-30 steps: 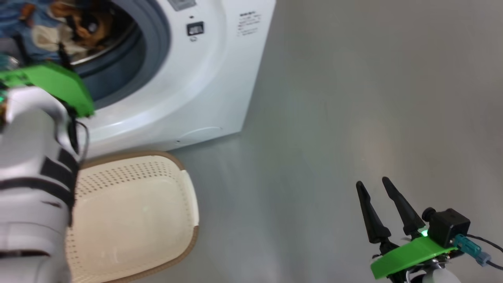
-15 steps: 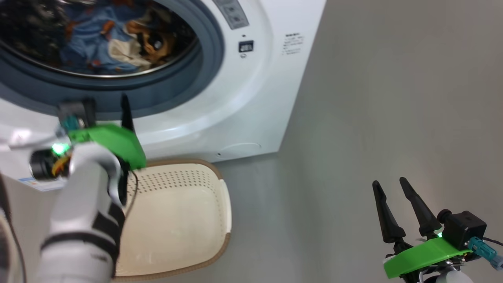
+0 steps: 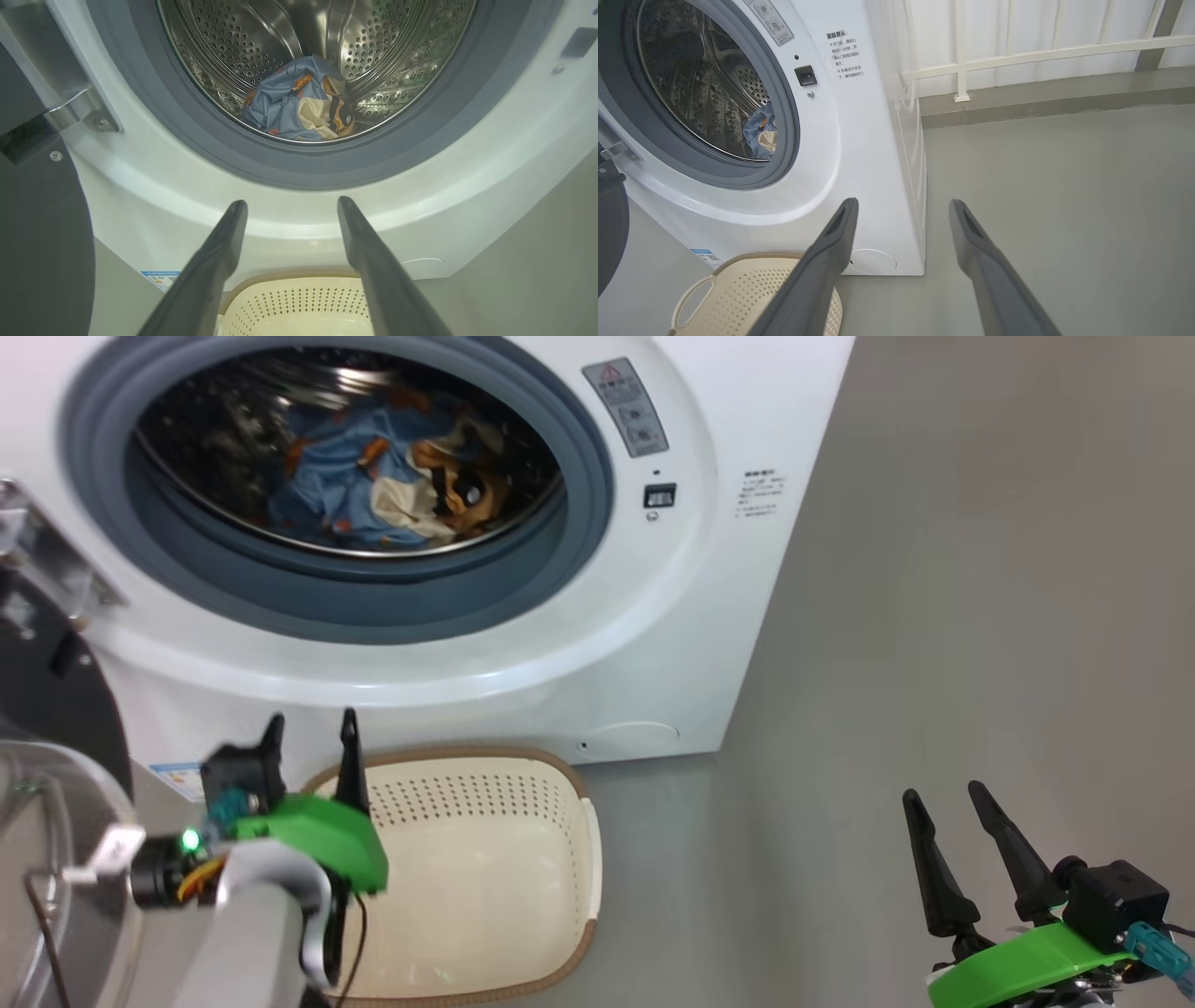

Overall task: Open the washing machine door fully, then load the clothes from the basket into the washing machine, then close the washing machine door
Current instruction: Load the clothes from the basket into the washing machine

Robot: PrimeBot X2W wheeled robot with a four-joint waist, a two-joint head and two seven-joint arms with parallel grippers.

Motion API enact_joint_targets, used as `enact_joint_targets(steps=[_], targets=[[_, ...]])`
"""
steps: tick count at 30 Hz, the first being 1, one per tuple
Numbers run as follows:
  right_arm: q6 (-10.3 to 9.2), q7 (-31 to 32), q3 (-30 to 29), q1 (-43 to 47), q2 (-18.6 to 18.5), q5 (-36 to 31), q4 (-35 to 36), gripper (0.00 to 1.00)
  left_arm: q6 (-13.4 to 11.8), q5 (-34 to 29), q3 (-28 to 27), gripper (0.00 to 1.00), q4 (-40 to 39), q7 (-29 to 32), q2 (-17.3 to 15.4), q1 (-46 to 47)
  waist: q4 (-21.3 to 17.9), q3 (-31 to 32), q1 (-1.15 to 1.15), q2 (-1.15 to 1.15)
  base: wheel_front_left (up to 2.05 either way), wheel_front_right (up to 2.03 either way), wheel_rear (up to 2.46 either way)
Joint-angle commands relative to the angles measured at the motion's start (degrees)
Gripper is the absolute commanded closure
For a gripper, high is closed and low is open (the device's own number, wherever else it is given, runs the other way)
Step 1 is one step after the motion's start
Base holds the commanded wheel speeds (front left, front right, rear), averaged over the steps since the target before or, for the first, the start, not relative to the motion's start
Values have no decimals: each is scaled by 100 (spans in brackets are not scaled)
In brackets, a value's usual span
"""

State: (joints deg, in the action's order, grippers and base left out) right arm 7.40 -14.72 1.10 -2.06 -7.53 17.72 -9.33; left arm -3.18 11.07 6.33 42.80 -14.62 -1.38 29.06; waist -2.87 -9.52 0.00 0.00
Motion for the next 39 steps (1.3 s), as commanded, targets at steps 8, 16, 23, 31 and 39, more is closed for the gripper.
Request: enact_joint_targets(steps=[8,16,23,31,39], targets=[[9,-28,111,129,-119,-107,164,0,-103,89,-163,0,-1193,-38,-151,-1146,190,285,0,0,0,0,0],[9,-28,37,278,-137,-159,190,0,-168,167,-94,0,-1835,-38,-151,-1843,272,432,0,0,0,0,0],[9,-28,50,339,-138,-196,194,0,-177,109,-124,0,-2394,-38,-150,-2309,253,527,0,0,0,0,0],[9,-28,59,494,-161,-290,186,0,-159,36,-290,0,-2722,-38,-150,-2813,154,757,0,0,0,0,0],[9,-28,-55,700,-108,-354,235,0,-135,67,-343,0,-2892,-38,-150,-3066,129,886,0,0,0,0,0]])
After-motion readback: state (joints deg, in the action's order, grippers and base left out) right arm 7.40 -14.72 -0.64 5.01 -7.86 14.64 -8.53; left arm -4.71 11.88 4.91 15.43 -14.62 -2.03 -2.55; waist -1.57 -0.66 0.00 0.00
